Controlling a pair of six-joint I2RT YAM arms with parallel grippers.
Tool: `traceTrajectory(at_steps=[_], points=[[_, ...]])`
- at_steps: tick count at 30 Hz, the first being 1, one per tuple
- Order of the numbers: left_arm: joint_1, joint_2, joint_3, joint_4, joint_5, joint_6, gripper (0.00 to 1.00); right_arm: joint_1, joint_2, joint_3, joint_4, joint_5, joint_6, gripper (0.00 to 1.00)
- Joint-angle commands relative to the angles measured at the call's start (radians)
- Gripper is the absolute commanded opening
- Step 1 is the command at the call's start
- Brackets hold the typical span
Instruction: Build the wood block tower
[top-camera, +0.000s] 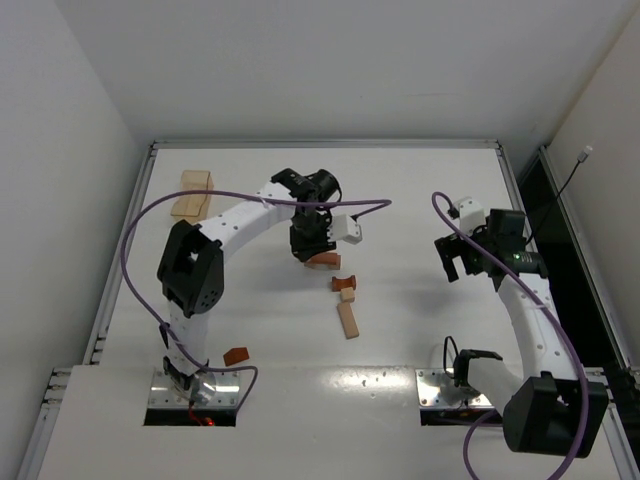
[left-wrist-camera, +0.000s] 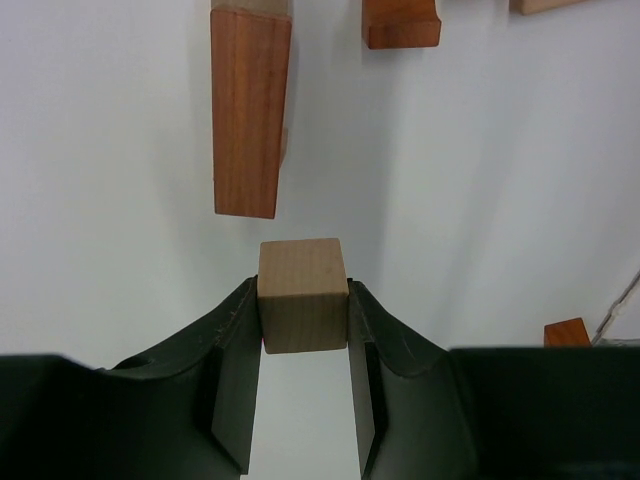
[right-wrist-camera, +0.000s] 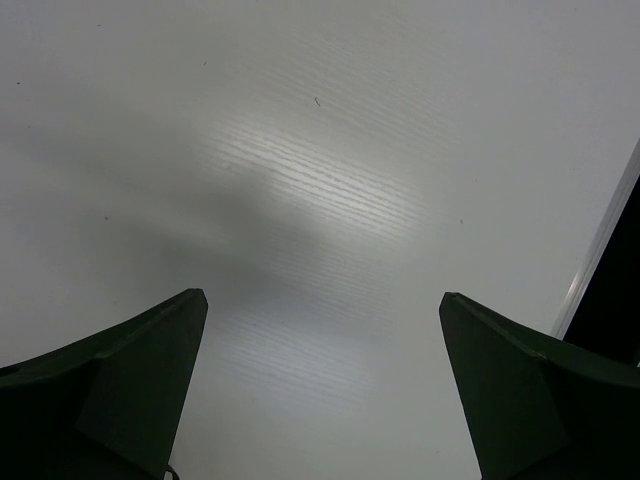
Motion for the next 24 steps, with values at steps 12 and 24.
traceTrajectory(at_steps=[12, 24], points=[[0.009, 0.070, 0.051, 0.065, -0.009, 0.086, 0.08, -0.007, 0.002, 0.032, 0.027, 0.000, -0.005, 1.00], [0.009, 0.101, 0.071, 0.087, -0.029, 0.096, 0.13, -0.007, 0.011, 0.023, 0.036, 0.009, -0.005, 1.00]])
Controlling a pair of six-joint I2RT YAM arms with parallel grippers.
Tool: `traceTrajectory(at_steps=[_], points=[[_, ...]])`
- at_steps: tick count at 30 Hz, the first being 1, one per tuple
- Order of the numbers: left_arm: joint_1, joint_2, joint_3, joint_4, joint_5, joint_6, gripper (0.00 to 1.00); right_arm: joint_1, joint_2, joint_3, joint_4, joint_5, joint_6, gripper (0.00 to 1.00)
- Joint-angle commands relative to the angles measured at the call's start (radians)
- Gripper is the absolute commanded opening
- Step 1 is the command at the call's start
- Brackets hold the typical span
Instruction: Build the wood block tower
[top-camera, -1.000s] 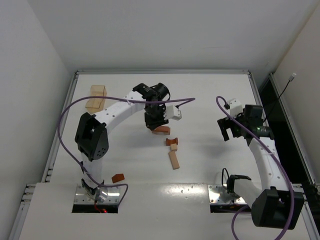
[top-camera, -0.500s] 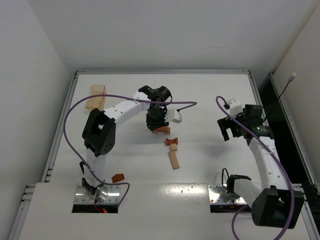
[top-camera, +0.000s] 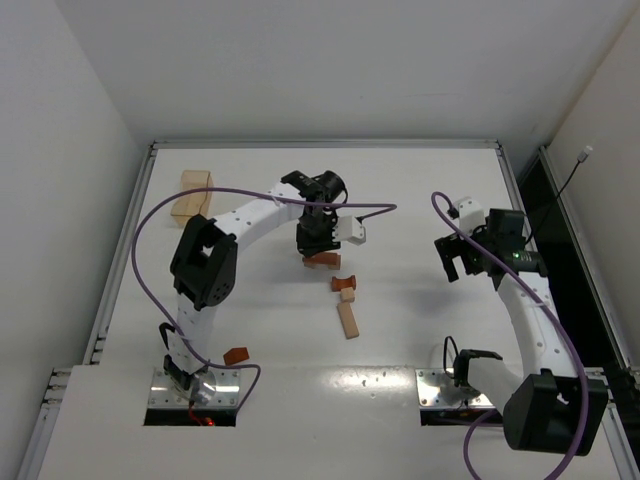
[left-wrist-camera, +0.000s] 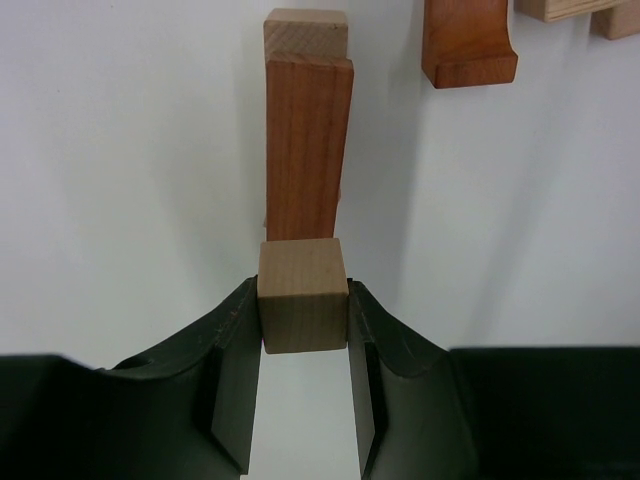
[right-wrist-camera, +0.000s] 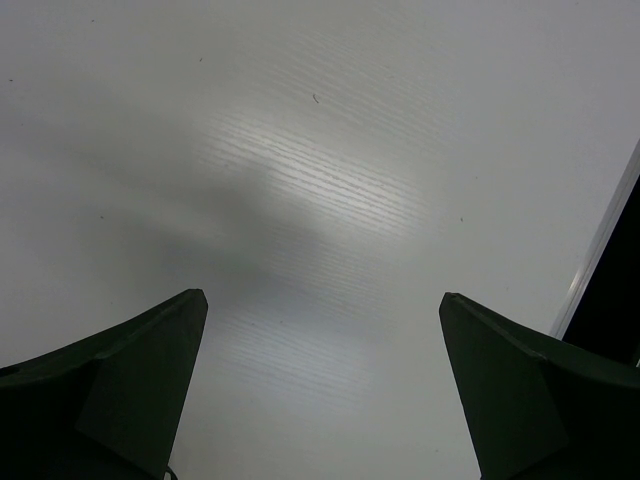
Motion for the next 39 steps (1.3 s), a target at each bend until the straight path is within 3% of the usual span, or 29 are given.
traceTrajectory(at_steps=[1, 39], points=[[0.009, 0.003, 0.035, 0.018, 0.004, 0.025, 0.13, -0.007, 0.000, 0.023, 0.035, 0.002, 0.005, 1.00], [0.009, 0.049, 0.044, 0.027, -0.006, 0.035, 0.20, -0.025, 0.019, 0.023, 0.044, -0.007, 0.005, 1.00]])
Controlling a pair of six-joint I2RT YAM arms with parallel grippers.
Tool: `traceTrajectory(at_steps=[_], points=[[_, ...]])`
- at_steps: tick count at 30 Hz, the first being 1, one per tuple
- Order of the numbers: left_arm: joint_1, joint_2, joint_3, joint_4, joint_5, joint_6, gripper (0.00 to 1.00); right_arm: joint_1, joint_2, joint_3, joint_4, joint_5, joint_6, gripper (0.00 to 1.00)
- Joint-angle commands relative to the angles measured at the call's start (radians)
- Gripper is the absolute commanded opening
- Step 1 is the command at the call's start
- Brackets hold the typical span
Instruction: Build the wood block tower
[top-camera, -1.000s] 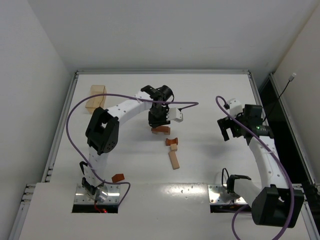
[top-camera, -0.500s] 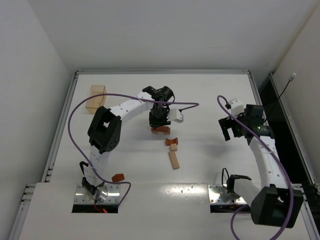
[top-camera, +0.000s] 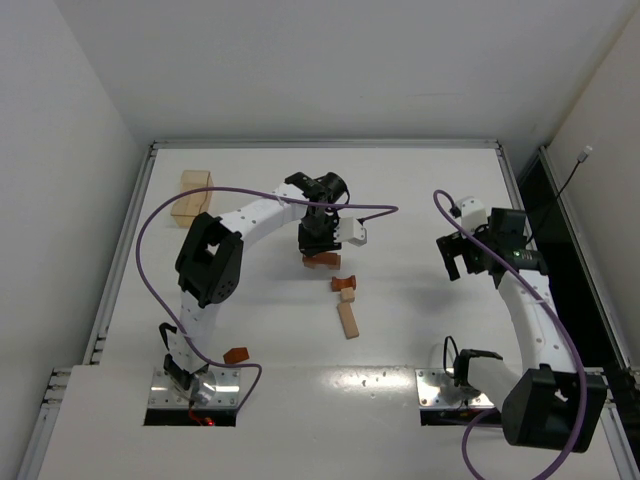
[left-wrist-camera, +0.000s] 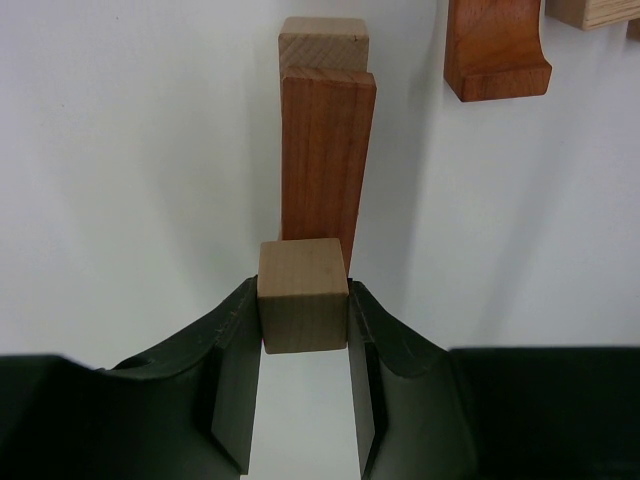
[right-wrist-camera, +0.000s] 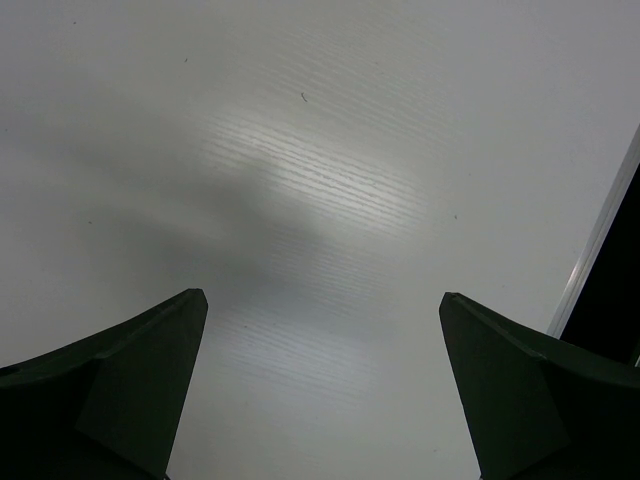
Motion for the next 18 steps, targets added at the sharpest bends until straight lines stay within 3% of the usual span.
traceTrajectory(at_steps=[1, 18], points=[[0.009, 0.011, 0.031, 0.004, 0.009, 0.017, 0.20, -0.006, 0.001, 0.023, 0.029, -0.007, 0.005, 1.00], [0.009, 0.011, 0.022, -0.005, 0.019, 0.017, 0.24, -0.006, 0.020, 0.023, 0.038, 0.002, -0.004, 1.00]])
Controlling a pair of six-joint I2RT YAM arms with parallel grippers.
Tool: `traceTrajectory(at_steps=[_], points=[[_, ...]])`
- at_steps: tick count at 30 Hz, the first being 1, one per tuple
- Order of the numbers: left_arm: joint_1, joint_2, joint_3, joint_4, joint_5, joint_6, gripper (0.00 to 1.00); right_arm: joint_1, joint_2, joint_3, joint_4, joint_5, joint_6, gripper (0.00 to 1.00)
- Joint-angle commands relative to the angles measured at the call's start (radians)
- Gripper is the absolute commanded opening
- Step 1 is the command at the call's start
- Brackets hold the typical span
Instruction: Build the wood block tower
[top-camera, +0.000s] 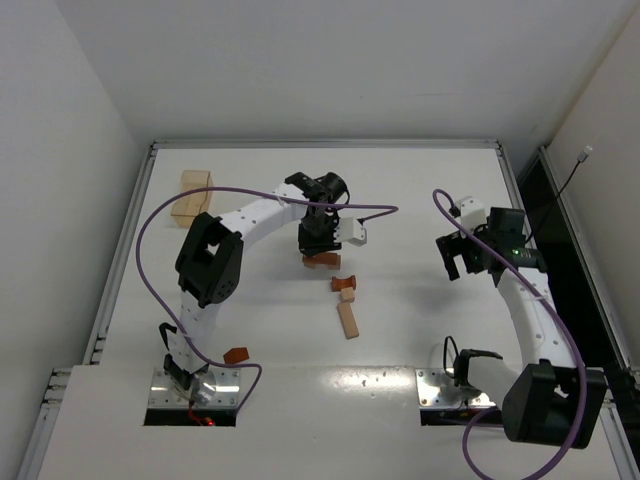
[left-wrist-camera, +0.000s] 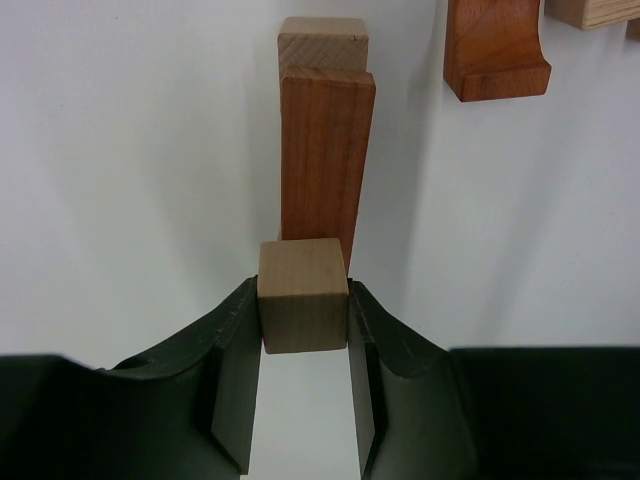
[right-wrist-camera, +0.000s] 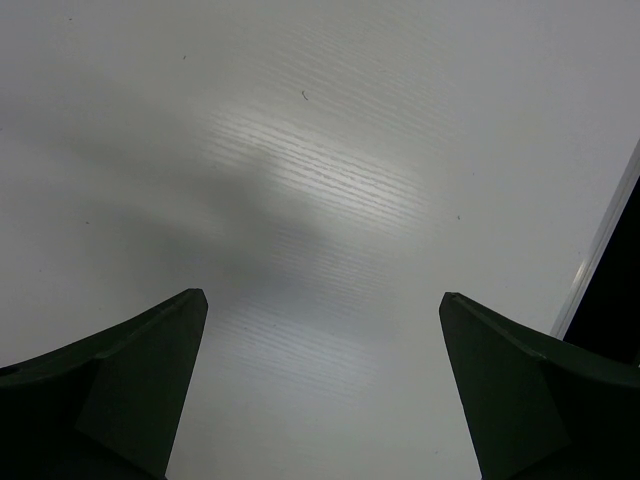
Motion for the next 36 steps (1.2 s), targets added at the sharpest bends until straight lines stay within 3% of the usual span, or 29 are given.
traceTrajectory(at_steps=[1, 15, 22, 30, 36], points=[[0.009, 0.011, 0.022, -0.005, 0.018, 0.017, 0.25, -0.006, 0.000, 0.023, 0.031, 0.001, -0.004, 1.00], [0.009, -0.008, -0.030, -0.003, 0.036, 0.008, 0.26, -0.006, 0.000, 0.023, 0.031, 0.001, -0.004, 1.00], [0.009, -0.017, -0.049, 0.015, 0.036, 0.008, 0.36, -0.006, 0.000, 0.023, 0.031, 0.001, -0.004, 1.00], [0.009, -0.017, -0.049, 0.035, 0.027, -0.001, 0.40, -0.006, 0.000, 0.023, 0.031, 0.001, -0.004, 1.00], [0.009, -0.055, -0.049, 0.066, 0.027, -0.020, 0.54, -0.006, 0.000, 0.023, 0.031, 0.001, 0.005, 1.00]])
